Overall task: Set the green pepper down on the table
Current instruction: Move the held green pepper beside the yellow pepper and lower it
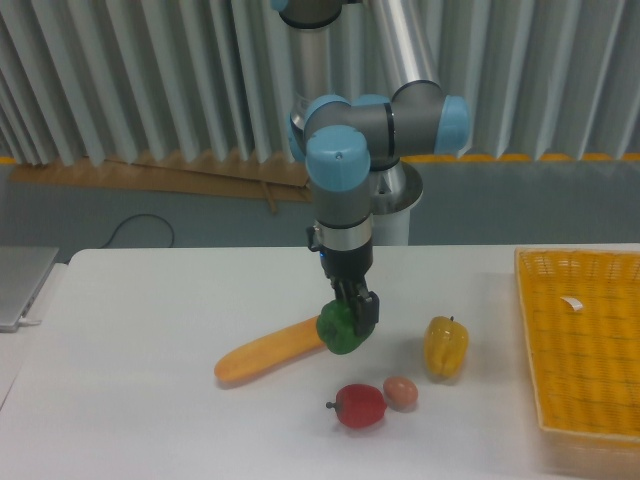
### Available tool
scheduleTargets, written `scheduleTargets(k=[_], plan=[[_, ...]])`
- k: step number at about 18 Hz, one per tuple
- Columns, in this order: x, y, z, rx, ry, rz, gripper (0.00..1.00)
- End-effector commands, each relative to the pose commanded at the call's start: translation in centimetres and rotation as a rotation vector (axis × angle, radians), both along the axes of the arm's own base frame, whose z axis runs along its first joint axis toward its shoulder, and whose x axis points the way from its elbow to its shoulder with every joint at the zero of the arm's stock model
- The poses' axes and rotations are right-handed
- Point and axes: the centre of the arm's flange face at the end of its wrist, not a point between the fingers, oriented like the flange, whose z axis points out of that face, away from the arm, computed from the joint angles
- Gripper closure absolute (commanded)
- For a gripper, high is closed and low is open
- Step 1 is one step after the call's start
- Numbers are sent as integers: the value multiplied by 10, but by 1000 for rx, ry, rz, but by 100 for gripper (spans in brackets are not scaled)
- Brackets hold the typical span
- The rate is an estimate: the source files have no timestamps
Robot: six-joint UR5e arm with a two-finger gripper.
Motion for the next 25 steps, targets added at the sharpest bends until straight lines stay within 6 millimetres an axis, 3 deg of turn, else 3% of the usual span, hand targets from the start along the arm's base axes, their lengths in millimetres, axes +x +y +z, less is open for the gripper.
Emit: scheduleTargets(k=[3, 6, 16, 19, 22, 25], plan=[[-11, -5, -13, -15, -14, -6, 52], [-31, -18, -14, -21, -3, -78, 52], [-32, -23, 12, -17, 67, -96, 52], [-29, -22, 4, -27, 54, -95, 52], [-32, -21, -27, -69, 8, -95, 51], [-33, -21, -30, -75, 4, -97, 51]])
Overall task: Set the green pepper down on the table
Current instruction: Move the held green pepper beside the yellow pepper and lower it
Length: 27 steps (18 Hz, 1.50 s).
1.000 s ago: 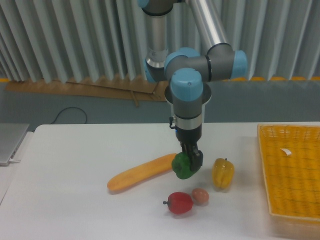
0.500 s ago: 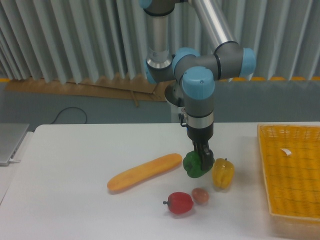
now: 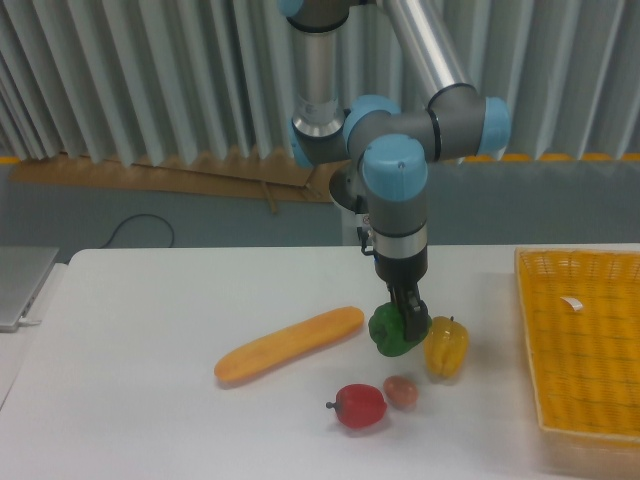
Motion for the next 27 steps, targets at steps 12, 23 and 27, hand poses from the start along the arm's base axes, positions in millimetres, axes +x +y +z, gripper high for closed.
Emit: scheduleTargets(k=[12, 23, 27], plan=[[-14, 11, -33, -6, -9, 0, 51], [-27, 17, -53, -21, 34, -1, 51], [-23, 17, -52, -27, 41, 3, 51]])
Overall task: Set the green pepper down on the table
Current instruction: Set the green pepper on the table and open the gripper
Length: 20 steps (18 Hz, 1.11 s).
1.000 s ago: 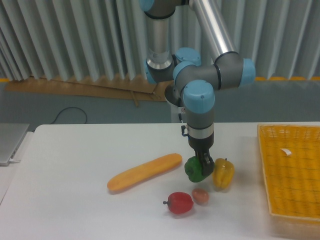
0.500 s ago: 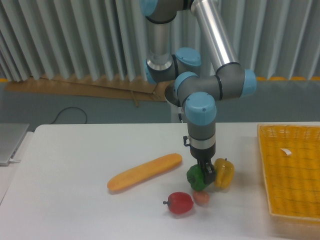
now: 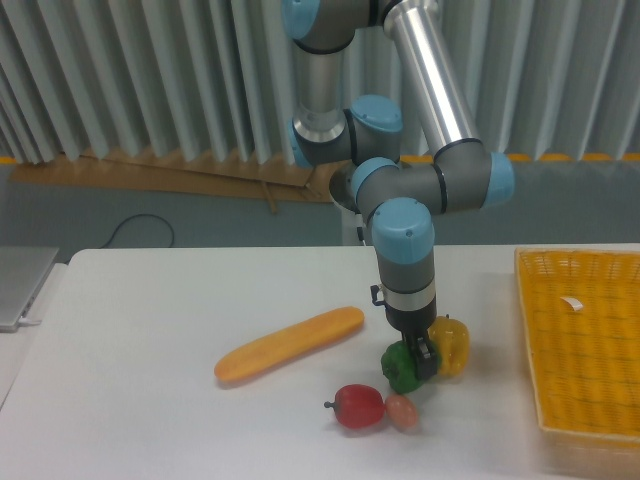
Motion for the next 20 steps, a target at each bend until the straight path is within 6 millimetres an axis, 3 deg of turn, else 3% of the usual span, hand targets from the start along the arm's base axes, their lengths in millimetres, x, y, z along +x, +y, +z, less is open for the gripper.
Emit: scheduleTargets(k=[9, 11, 12, 13, 14, 20], plan=[[-3, -1, 6, -16, 50, 4, 48], [-3, -1, 7, -18, 52, 4, 40], [-4, -1, 7, -16, 54, 4, 28], [-4, 0, 7, -15, 55, 3, 7], [-4, -1, 7, -16, 59, 3, 0], [2, 1, 8, -27, 77, 15, 0]])
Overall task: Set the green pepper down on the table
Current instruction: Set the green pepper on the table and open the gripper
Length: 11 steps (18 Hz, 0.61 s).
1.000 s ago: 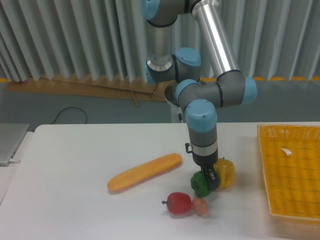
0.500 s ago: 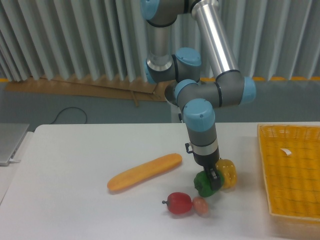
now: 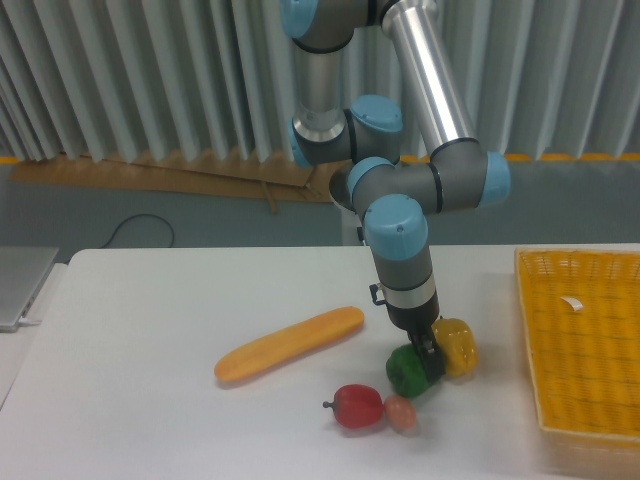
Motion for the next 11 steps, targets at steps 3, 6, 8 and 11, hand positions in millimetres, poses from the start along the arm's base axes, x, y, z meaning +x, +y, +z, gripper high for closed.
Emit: scheduleTargets(k=[3, 6, 8, 11], plan=[[0, -1, 3, 2, 2, 2, 0], [-1, -3, 8, 13, 3, 9, 0], [2, -10, 34, 64, 14, 32, 0], [2, -17, 42, 87, -1, 40, 0]])
